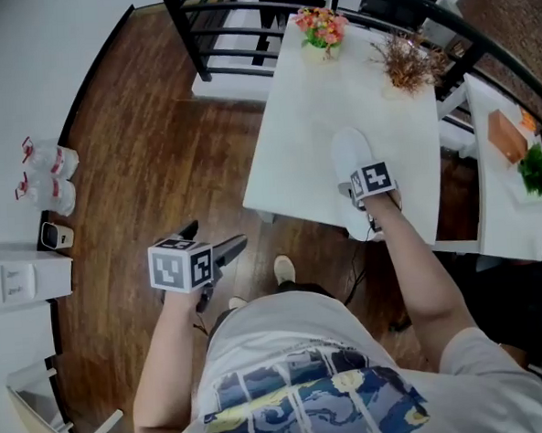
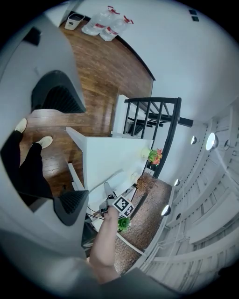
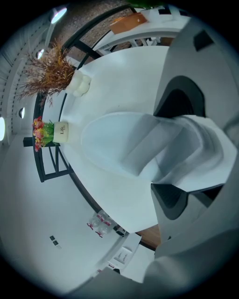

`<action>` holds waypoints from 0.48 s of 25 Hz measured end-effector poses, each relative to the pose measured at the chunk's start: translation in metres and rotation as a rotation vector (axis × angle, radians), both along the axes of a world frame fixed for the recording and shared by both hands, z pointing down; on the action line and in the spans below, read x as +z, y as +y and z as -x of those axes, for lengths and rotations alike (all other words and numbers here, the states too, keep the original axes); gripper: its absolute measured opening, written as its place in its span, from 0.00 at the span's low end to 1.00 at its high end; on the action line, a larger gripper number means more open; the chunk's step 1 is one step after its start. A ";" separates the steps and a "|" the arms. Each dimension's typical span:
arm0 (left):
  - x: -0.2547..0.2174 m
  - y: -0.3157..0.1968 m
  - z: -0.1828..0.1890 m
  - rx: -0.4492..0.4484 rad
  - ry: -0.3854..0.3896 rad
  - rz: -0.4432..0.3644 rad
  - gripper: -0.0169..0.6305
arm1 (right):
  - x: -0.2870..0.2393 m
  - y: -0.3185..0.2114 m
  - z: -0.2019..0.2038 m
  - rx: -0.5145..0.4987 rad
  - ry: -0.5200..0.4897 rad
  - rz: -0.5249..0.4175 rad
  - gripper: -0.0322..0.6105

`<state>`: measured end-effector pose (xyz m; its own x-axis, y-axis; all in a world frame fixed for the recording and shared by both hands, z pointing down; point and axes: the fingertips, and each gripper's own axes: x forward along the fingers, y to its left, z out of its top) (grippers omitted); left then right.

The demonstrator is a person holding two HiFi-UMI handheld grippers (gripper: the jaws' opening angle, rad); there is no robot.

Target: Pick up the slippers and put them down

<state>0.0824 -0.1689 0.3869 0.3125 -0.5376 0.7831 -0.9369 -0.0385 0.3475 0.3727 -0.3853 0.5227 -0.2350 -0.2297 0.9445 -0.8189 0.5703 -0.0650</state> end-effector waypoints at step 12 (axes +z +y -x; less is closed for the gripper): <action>-0.011 0.072 0.066 -0.099 -0.008 -0.034 0.83 | -0.041 0.029 0.086 -0.066 -0.071 -0.034 0.75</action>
<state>0.0166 -0.0970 0.3764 0.2504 -0.5921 0.7660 -0.9393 0.0430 0.3403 0.2870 -0.3563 0.4821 -0.3163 -0.2432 0.9170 -0.7736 0.6255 -0.1010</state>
